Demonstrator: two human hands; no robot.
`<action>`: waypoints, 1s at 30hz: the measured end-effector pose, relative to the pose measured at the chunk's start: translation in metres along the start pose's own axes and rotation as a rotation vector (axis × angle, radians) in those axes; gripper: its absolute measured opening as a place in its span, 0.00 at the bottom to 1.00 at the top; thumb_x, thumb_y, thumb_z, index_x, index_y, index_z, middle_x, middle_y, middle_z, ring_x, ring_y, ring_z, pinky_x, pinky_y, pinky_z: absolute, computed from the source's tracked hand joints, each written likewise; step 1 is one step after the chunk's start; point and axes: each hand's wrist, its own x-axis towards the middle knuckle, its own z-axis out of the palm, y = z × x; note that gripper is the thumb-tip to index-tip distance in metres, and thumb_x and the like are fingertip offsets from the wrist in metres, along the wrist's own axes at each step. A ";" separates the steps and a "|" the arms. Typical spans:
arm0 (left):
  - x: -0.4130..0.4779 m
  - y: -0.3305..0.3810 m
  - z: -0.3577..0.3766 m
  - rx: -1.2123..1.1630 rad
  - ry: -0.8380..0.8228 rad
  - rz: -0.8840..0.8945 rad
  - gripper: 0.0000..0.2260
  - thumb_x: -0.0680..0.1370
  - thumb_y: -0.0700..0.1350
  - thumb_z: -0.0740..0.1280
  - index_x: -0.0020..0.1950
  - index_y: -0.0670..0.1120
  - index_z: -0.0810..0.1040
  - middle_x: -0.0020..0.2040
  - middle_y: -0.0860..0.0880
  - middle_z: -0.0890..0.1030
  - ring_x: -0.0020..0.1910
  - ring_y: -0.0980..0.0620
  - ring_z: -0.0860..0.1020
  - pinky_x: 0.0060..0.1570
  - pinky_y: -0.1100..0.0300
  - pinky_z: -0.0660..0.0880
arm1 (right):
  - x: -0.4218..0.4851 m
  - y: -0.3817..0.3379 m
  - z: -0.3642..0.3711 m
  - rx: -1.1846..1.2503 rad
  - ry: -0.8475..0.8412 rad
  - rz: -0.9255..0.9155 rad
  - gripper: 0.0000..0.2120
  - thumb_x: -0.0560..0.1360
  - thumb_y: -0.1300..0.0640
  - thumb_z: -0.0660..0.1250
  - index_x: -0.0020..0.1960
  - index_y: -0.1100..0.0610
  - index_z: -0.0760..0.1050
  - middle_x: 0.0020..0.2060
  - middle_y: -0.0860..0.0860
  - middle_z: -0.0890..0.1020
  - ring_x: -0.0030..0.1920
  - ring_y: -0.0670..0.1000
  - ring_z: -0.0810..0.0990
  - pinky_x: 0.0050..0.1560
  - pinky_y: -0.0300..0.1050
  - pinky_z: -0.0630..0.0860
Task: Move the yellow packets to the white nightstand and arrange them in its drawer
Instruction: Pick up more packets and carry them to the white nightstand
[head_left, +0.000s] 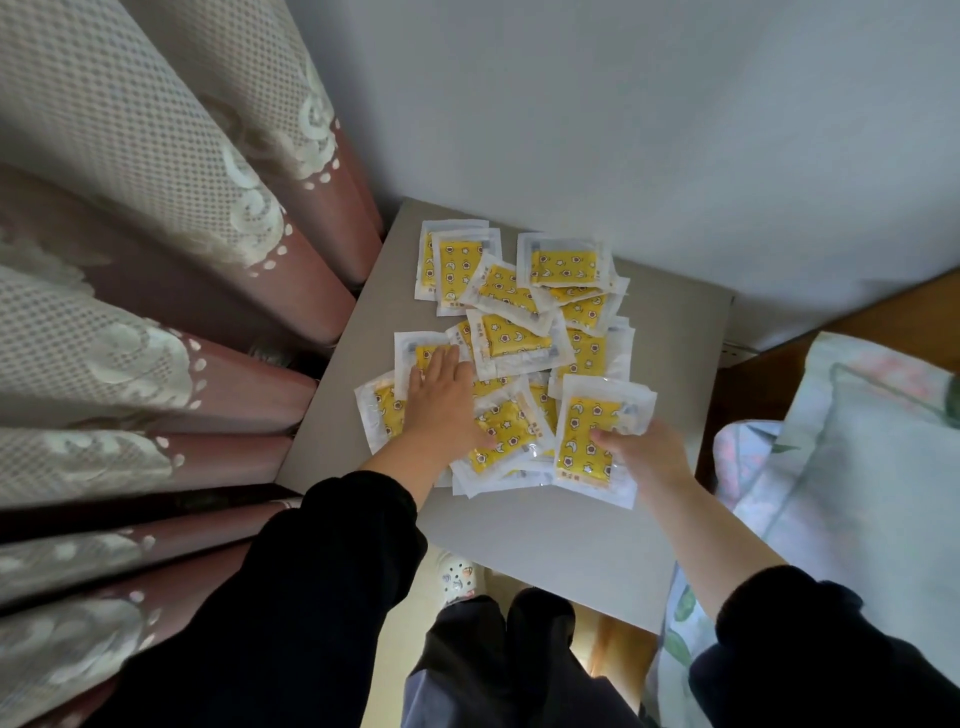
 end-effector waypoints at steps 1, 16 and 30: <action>0.000 0.000 0.000 -0.019 -0.001 0.001 0.49 0.66 0.61 0.75 0.77 0.45 0.53 0.79 0.47 0.46 0.78 0.47 0.43 0.75 0.46 0.42 | 0.000 0.000 -0.001 -0.004 0.004 -0.004 0.14 0.69 0.66 0.74 0.53 0.60 0.78 0.45 0.53 0.81 0.43 0.53 0.80 0.41 0.42 0.73; -0.003 0.005 -0.016 -0.025 0.028 -0.082 0.51 0.66 0.60 0.76 0.78 0.50 0.47 0.71 0.47 0.66 0.71 0.44 0.61 0.65 0.49 0.63 | -0.002 0.007 0.000 -0.001 0.014 0.015 0.14 0.69 0.64 0.75 0.53 0.59 0.78 0.48 0.55 0.82 0.48 0.56 0.81 0.52 0.50 0.76; -0.017 0.020 -0.012 -0.058 0.137 -0.011 0.34 0.75 0.43 0.71 0.76 0.46 0.58 0.61 0.44 0.74 0.58 0.44 0.75 0.50 0.54 0.73 | -0.006 0.026 0.010 0.046 0.020 0.028 0.12 0.67 0.67 0.75 0.49 0.59 0.78 0.45 0.55 0.83 0.45 0.56 0.82 0.47 0.47 0.76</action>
